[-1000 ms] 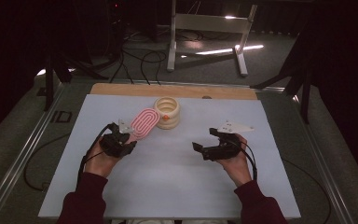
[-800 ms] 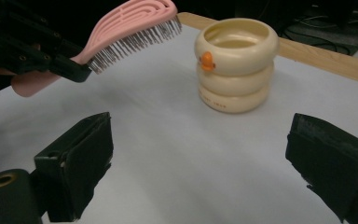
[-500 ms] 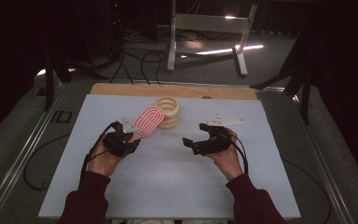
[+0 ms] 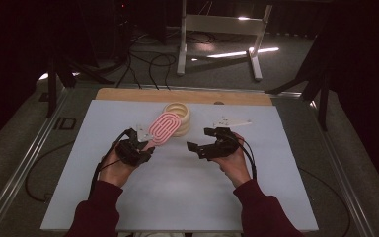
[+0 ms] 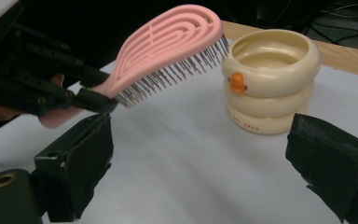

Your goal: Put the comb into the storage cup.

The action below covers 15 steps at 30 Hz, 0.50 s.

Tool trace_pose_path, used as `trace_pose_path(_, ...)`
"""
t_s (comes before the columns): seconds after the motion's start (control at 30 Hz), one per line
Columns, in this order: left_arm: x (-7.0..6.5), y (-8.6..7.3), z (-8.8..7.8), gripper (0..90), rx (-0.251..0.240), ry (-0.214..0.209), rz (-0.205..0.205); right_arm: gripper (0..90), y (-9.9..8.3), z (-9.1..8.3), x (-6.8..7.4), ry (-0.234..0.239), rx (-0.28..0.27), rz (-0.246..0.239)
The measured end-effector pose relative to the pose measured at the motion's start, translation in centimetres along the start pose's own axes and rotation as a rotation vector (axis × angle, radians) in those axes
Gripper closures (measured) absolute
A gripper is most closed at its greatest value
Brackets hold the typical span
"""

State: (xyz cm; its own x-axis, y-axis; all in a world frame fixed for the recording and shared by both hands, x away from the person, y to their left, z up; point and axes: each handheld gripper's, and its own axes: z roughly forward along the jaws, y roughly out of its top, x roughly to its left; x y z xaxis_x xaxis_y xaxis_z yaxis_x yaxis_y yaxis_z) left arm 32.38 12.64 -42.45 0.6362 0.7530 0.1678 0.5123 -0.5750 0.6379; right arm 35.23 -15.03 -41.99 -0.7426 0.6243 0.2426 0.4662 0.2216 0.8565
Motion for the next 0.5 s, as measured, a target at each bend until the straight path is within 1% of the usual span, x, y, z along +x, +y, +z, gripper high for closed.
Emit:
trace_pose_path(0.07, -0.2, 0.1, 0.0, 69.8, -0.002, -0.002, 0.008, 7.3, 0.1, 0.2, -0.1, 0.003, 0.005, 0.000)
trace_pose_path(0.17, -0.5, 0.3, 0.1, 69.8, -0.007, -0.004, 0.014, 7.3, 0.3, 0.4, -0.2, 0.010, 0.007, 0.012)
trace_pose_path(0.23, -0.8, 0.5, 0.1, 69.8, -0.016, -0.009, 0.020, 7.3, 0.6, 0.5, -0.2, 0.019, -0.002, 0.028)
trace_pose_path(0.33, -1.2, 0.7, 0.1, 69.8, -0.030, -0.020, 0.033, 7.3, 0.9, 0.7, -0.2, 0.016, -0.011, 0.035)
trace_pose_path(0.43, -1.5, 1.0, 0.0, 69.8, -0.044, -0.027, 0.051, 7.3, 1.0, 0.9, -0.3, 0.021, -0.012, 0.059)
trace_pose_path(0.5, -1.8, 1.1, -0.1, 69.8, -0.059, -0.026, 0.060, 7.3, 1.1, 1.1, -0.3, 0.029, -0.010, 0.066)
